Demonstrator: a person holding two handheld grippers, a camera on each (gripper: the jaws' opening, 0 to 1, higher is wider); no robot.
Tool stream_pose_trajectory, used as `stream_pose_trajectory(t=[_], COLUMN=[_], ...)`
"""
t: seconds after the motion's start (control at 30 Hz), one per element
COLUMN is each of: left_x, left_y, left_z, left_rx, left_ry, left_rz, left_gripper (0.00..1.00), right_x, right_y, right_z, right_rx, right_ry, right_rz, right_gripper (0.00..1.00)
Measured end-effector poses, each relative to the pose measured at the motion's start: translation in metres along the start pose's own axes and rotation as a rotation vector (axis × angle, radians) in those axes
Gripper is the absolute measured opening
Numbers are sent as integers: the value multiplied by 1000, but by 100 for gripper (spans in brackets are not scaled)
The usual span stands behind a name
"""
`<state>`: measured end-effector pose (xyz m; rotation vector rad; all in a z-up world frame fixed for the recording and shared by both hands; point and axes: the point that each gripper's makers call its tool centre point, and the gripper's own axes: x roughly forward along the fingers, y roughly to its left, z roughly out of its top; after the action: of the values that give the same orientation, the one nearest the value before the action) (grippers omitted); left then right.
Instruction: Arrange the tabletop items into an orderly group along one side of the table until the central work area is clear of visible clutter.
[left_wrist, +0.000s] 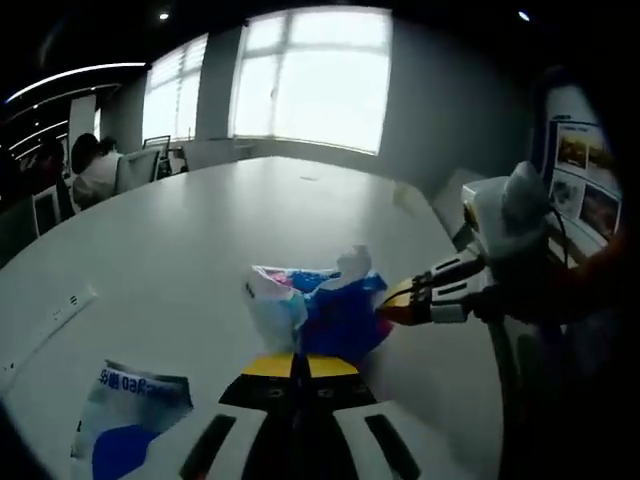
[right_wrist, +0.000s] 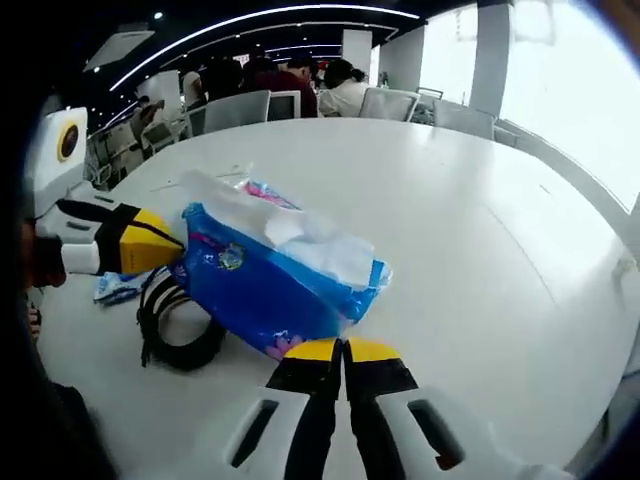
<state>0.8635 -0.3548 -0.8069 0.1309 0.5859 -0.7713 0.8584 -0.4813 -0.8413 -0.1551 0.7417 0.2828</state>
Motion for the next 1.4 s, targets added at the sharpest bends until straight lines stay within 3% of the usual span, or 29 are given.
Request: stream_pose_trajectory(t=[0.4,0.67,0.9,1.2,1.4], left_x=[3,0,-9,-32,-53], left_y=[-7,-9,-6,13,24], left_z=[-7,-7,-4,-7,-16], left_rx=[18,37,31,17,-1], left_ry=[40,54,25,8,18], left_rz=[4,15,36,142,207], left_gripper=[3,10,20,33,44], right_x=[3,5,-2,-21,-20], right_y=[-2,-4,0,13,23], right_z=[-13,-12,-4,17,28], right_rx=[-13,-45,-58,-88,-126], right_ry=[30,13,-25,-93,-118], right_rz=[23,21,33,52,83], right_gripper=[1,14,25,37,48])
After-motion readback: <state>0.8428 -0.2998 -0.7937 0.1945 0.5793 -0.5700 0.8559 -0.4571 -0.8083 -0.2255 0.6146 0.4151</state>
